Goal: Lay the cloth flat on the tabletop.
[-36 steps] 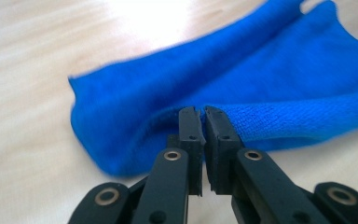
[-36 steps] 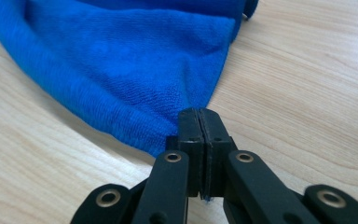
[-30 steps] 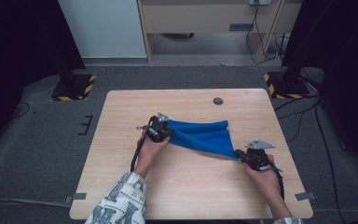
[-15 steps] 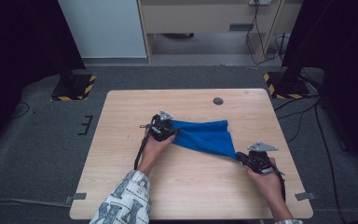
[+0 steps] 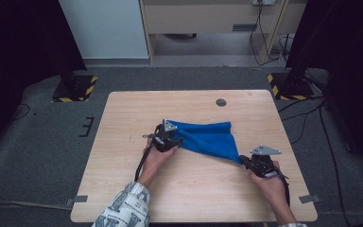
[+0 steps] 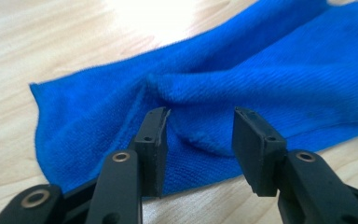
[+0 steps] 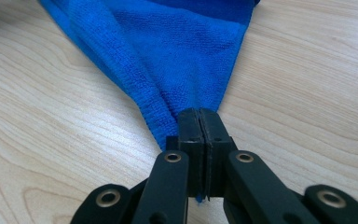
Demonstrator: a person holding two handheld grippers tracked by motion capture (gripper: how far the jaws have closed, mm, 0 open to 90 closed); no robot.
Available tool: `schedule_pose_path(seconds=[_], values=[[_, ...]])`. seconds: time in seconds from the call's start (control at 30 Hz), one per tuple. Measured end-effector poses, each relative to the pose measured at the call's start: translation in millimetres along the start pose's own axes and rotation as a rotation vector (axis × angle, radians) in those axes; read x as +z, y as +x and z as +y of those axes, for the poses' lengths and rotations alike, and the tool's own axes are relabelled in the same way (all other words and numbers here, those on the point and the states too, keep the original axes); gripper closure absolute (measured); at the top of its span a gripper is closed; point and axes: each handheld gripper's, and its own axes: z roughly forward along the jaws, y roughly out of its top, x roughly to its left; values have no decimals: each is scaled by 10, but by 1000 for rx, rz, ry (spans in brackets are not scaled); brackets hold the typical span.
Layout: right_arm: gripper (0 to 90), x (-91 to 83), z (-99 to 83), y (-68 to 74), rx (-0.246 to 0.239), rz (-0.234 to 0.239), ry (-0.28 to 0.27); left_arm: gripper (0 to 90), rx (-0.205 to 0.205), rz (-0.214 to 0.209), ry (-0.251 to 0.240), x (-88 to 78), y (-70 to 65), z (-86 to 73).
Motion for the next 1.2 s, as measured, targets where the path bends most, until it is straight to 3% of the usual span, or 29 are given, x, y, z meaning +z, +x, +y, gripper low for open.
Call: schedule_pose_path(seconds=[0.1, 0.13, 0.27, 0.37, 0.67, 0.87, 1.03, 1.2], values=[[887, 4, -6, 3, 1, 3, 3, 642, 24, 1, 39, 75, -8, -26], [887, 1, -7, 2, 2, 3, 3, 719, 38, 9, 46, 80, -15, -31], [887, -7, -7, -12, 0, 4, -1, 880, 53, 21, 43, 68, -25, -33], [887, -24, -6, -13, 3, 2, -5, 887, 45, 9, 16, -10, -32, -4], [887, -90, -17, 37, -6, 8, -8, 894, 87, -4, 0, -291, -94, -3], [887, -105, -18, 145, -33, 29, 6, 895, 87, -25, -7, -571, -117, -245], [887, -74, -15, 218, -51, 35, 24, 895, 95, -21, 10, -672, -77, -373], [887, -115, -65, 293, -68, 41, 38, 895, 70, -45, -2, -753, -44, -451]])
